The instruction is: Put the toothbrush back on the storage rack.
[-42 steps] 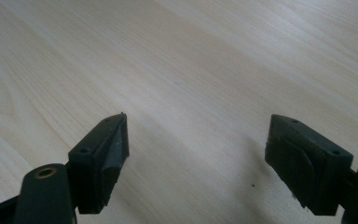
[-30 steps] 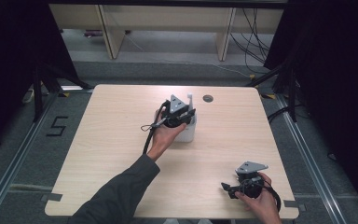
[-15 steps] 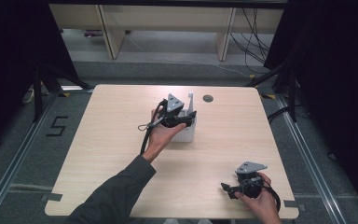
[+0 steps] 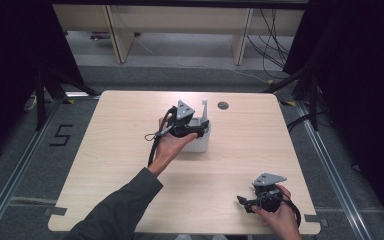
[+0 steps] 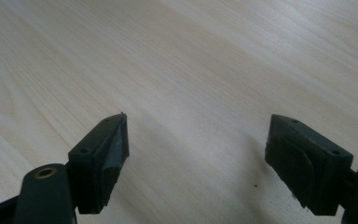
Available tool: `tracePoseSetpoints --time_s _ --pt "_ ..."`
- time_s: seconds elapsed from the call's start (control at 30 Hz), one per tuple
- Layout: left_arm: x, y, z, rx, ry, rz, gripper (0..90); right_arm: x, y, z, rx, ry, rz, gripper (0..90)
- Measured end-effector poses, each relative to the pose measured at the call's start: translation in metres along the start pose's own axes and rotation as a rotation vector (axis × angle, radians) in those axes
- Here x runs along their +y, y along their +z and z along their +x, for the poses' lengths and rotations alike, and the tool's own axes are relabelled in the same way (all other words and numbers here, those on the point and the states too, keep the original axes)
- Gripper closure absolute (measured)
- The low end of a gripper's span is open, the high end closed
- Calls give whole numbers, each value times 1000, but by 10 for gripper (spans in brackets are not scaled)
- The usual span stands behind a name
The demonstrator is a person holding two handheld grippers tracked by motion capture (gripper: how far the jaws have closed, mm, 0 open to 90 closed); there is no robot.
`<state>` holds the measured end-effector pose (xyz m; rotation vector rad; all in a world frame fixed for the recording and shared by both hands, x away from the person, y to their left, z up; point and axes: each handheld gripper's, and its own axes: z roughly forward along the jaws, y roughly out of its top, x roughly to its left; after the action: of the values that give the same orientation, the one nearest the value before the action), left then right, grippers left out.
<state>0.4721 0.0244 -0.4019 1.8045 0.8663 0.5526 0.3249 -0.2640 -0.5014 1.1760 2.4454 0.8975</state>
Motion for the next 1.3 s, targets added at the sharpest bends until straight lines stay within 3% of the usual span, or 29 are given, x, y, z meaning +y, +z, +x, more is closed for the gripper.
tracePoseSetpoints --time_s 0.33,0.5,0.57,0.83,1.0,1.13,1.27,1.3 --pt "0 -15 6 2 13 6 311 0 0 0 -2 11 4 221" --pt "-3 -26 13 -5 5 8 289 0 1 -2 0 -27 -10 221" --pt "-6 -33 17 0 6 0 288 0 0 0 -2 16 2 220" --pt "-15 -66 25 16 30 -26 287 -1 0 -1 -9 -1 -5 221" --pt "-24 -83 30 3 46 -3 278 0 1 0 -6 3 -10 221" --pt "-34 -92 33 4 67 18 275 0 3 -3 -10 -37 -24 221" --pt "-42 -101 34 5 67 17 275 0 2 -3 -11 -31 -17 221" --pt "-43 -103 34 2 69 19 274 0 1 -1 -8 -5 -3 221"
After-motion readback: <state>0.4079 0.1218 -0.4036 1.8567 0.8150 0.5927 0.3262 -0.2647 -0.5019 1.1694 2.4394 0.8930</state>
